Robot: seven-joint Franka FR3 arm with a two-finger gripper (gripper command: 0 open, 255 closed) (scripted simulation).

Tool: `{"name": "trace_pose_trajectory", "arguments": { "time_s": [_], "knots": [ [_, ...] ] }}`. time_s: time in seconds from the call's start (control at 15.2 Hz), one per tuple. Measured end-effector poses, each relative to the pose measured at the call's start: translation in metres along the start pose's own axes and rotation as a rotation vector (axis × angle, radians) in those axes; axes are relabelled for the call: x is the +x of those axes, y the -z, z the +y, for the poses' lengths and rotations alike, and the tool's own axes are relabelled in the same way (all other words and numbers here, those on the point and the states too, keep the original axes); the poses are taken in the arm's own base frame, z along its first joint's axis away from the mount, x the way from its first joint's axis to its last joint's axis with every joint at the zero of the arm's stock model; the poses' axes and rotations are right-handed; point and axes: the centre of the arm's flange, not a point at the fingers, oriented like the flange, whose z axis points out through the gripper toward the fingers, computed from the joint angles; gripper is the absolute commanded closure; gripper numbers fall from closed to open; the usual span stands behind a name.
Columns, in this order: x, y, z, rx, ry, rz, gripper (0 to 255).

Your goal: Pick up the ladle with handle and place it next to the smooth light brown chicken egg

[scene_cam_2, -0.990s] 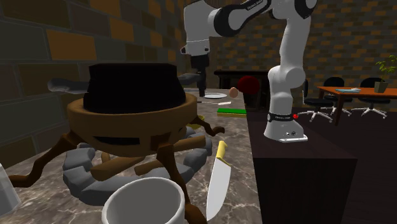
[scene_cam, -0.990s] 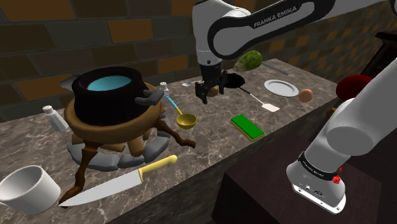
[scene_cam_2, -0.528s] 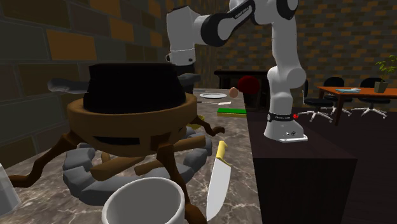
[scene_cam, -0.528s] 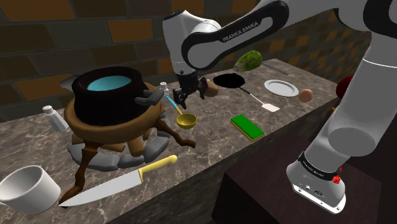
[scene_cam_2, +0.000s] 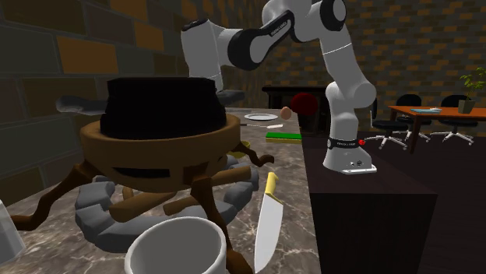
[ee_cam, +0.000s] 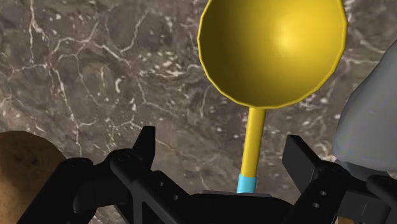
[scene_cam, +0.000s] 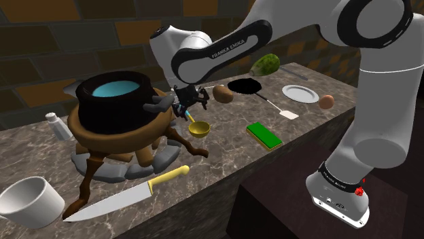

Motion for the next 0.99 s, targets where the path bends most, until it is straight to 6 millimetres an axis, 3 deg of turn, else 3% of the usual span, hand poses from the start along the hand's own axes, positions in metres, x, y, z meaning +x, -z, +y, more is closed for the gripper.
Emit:
{"name": "trace_pose_trajectory", "arguments": {
  "time_s": [0.79, 0.86, 0.99],
  "knots": [
    [0.003, -0.006, 0.0, 0.02, -0.001, 0.044, 0],
    [0.002, -0.006, 0.0, 0.019, -0.003, 0.044, 255],
    [0.003, -0.018, -0.006, 0.045, 0.002, 0.043, 255]
  ]
}}
